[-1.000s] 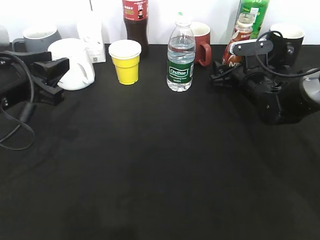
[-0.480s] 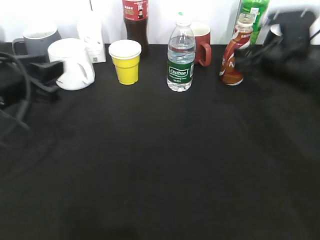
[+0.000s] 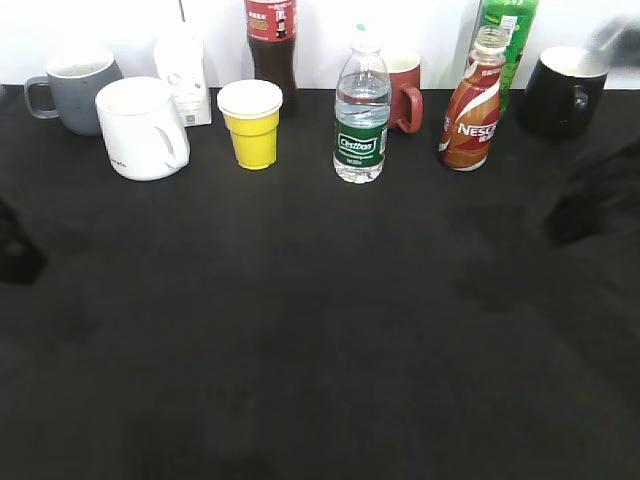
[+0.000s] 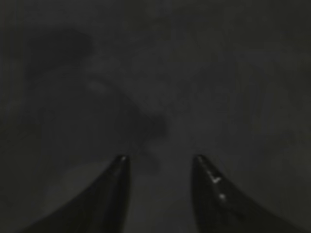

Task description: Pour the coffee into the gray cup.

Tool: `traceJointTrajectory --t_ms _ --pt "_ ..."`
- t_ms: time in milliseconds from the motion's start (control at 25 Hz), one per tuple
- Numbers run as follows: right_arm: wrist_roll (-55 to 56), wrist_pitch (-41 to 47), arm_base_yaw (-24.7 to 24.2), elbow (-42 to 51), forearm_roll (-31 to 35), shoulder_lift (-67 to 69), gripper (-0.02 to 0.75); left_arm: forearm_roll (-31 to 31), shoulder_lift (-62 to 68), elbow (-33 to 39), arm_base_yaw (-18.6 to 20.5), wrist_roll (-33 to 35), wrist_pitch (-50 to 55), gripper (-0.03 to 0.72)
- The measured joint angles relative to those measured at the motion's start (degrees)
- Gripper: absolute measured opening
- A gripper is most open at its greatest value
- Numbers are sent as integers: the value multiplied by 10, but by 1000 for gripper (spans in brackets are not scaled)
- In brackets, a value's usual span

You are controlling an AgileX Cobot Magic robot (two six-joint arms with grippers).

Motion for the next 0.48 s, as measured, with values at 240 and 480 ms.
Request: traceJointTrajectory --t_ms 240,480 --pt "33 103 0 -12 -35 -224 590 -16 -179 -4 0 -13 149 474" --pt "51 129 0 60 -115 -435 577 20 -380 10 0 -36 161 476"
